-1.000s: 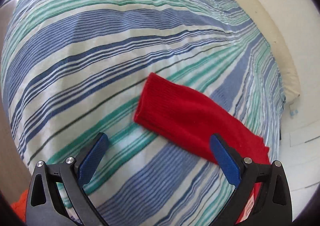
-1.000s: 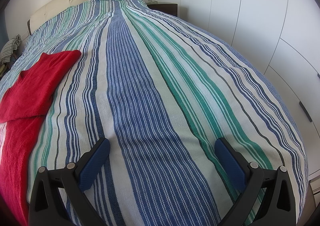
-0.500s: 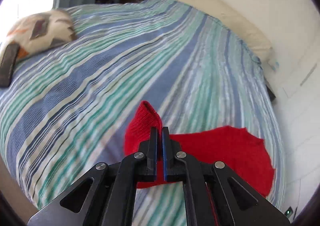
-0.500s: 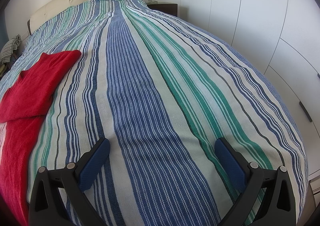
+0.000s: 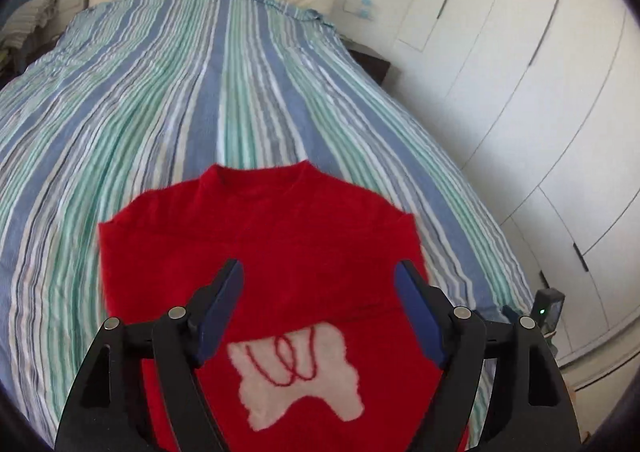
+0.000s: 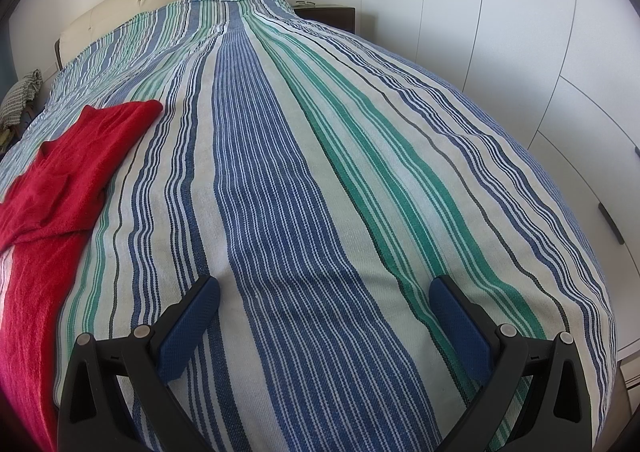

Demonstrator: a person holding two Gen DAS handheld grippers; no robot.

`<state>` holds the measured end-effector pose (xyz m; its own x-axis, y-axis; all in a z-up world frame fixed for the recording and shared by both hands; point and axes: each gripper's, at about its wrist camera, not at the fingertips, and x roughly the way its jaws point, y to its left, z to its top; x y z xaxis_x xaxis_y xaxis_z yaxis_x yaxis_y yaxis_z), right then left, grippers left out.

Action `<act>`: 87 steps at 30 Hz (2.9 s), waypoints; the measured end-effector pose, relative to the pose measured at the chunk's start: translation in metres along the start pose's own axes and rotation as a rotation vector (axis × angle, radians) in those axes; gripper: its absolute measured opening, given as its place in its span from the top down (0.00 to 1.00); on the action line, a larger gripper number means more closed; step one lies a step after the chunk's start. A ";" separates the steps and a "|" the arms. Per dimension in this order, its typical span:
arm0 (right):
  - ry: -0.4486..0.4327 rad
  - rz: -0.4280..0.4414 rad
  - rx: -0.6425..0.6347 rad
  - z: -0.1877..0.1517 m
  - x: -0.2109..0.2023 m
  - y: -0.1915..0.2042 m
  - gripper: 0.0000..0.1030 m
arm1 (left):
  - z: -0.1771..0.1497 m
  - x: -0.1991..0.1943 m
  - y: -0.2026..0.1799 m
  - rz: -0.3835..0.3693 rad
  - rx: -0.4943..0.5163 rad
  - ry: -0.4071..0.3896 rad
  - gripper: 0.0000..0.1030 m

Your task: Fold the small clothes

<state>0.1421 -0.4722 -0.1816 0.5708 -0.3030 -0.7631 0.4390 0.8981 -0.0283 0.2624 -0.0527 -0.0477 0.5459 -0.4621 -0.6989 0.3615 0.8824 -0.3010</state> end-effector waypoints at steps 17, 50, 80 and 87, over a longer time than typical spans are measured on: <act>0.000 -0.002 -0.001 0.000 0.001 0.001 0.00 | -0.078 0.073 0.129 0.417 -0.021 0.108 0.89; 0.123 0.041 -0.002 0.015 -0.010 -0.006 0.00 | -0.194 -0.051 0.137 0.544 -0.234 0.081 0.11; -0.016 0.072 0.073 -0.053 -0.092 0.016 0.00 | -0.207 -0.040 0.150 0.568 -0.244 0.072 0.03; -0.034 0.056 0.056 -0.053 -0.095 0.017 0.00 | -0.208 -0.039 0.152 0.568 -0.249 0.073 0.01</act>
<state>0.0589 -0.4110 -0.1437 0.6180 -0.2644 -0.7403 0.4433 0.8949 0.0504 0.1388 0.1181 -0.2017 0.5447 0.0852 -0.8343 -0.1621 0.9868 -0.0050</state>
